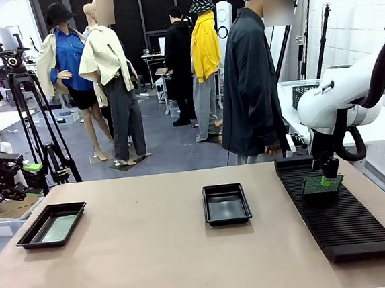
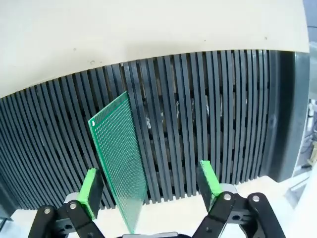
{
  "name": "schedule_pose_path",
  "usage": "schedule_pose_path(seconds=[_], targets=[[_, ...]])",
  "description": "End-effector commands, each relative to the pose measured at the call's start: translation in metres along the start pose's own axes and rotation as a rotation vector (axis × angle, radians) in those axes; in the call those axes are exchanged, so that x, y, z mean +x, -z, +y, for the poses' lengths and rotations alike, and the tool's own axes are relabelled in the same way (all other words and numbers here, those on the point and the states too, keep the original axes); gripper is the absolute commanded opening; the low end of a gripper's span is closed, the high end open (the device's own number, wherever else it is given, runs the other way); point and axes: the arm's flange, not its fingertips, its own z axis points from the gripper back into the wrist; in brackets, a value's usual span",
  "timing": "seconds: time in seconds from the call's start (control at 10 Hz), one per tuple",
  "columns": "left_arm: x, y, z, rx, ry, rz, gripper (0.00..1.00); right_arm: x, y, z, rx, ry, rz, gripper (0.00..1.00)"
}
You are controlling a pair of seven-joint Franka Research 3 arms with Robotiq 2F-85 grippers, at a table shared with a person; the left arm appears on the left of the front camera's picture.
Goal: Inspect and transfer BCBs to ESD trays.
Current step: Pick up the Blank PCB from the PCB Rack and place it in the right ESD tray.
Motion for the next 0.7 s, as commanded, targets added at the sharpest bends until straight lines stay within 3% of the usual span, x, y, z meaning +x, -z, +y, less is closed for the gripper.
schedule_pose_path(seconds=[0.0, 0.6], targets=[[-0.0014, 0.0007, -0.0022, -0.015, 0.001, -0.014, 1.00, -0.0021, -0.0027, -0.0018, 0.010, -0.020, -0.007, 0.83], [-0.0014, 0.0007, -0.0022, -0.015, 0.001, -0.014, 1.00, -0.0065, -0.0023, -0.0033, 0.031, -0.027, 0.000, 0.32]])
